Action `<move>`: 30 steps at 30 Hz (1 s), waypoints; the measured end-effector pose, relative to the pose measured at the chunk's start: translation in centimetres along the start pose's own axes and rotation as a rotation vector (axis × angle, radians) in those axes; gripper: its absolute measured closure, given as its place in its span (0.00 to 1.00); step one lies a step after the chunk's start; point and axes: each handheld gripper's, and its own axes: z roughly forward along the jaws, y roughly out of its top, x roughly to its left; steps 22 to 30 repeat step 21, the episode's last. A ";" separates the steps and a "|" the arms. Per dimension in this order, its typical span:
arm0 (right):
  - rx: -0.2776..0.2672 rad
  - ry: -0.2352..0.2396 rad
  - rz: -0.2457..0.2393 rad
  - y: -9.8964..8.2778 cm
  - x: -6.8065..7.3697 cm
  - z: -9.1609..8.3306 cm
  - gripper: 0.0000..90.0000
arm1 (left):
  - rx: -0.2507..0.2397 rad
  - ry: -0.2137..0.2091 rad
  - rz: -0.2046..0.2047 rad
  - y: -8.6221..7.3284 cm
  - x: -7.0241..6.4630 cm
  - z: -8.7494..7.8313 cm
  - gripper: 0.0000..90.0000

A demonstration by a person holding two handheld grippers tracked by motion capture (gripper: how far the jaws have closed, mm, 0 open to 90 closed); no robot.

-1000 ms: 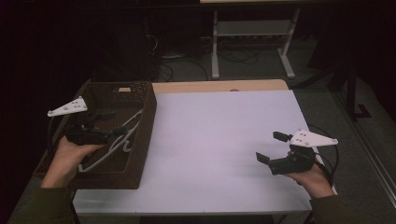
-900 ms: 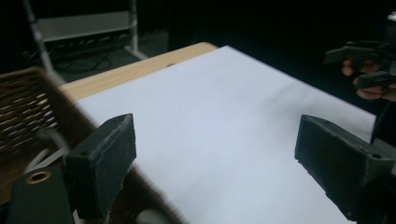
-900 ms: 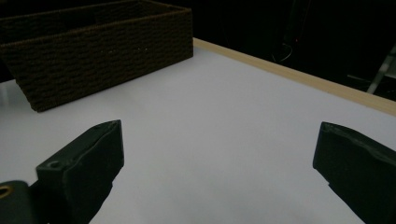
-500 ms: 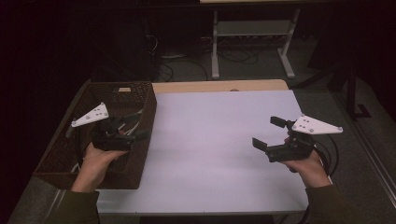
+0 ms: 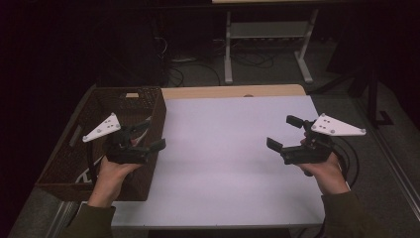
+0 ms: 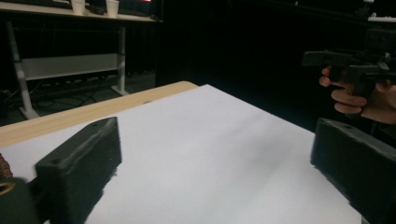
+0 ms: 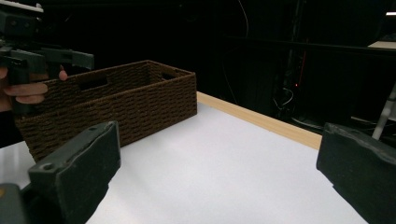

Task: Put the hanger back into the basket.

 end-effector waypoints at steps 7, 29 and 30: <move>-0.008 -0.005 0.011 0.0 -0.3 -0.3 0.00 | 0.014 -0.003 0.018 -0.6 -0.1 0.4 0.00; -0.004 -0.007 0.009 -0.1 -0.4 -0.5 0.00 | 0.007 -0.020 0.017 -0.8 0.0 0.5 0.00; -0.004 -0.007 0.009 -0.1 -0.4 -0.5 0.00 | 0.007 -0.020 0.017 -0.8 0.0 0.5 0.00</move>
